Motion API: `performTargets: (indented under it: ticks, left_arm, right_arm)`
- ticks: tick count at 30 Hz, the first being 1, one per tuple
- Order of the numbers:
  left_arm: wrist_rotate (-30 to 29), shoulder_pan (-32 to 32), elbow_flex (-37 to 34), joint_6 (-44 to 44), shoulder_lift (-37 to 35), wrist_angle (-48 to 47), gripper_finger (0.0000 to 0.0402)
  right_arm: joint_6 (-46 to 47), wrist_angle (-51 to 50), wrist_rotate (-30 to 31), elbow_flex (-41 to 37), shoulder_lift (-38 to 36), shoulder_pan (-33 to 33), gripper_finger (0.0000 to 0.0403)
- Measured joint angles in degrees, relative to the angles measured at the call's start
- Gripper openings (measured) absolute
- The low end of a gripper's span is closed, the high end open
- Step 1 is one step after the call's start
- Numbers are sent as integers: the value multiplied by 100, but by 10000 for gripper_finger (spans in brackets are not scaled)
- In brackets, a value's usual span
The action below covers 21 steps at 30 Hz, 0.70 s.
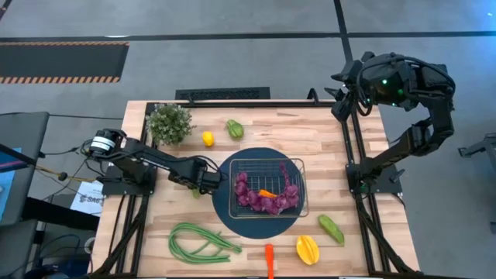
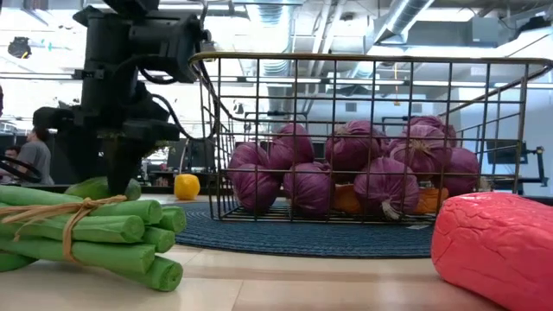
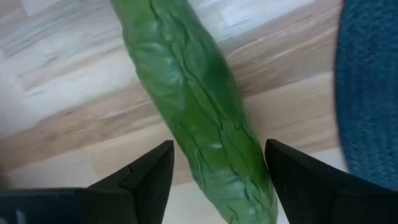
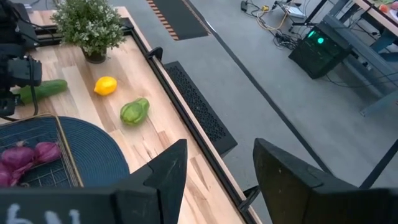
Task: Build produce basket
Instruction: Put the top green cucumber into the gold wire basket
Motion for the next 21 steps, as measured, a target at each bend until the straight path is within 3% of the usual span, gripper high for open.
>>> performTargets:
  ticks: [5, 13, 17, 21]
  left_arm:
    - [-182, 1, -30, 136, 0, -40, 212]
    - [-304, 1, -30, 250, 0, -205, 72]
    - [-464, -10, 10, 467, -105, -291, 72]
    - [-1029, -14, 507, 518, -521, -1356, 72]
  right_arm:
    - [2, 0, 0, 0, -3, 0, 202]
    - [60, 0, 0, 0, -4, 0, 190]
    - [111, 0, 0, 0, -4, 0, 183]
    - [116, 0, 2, 0, -4, -1, 173]
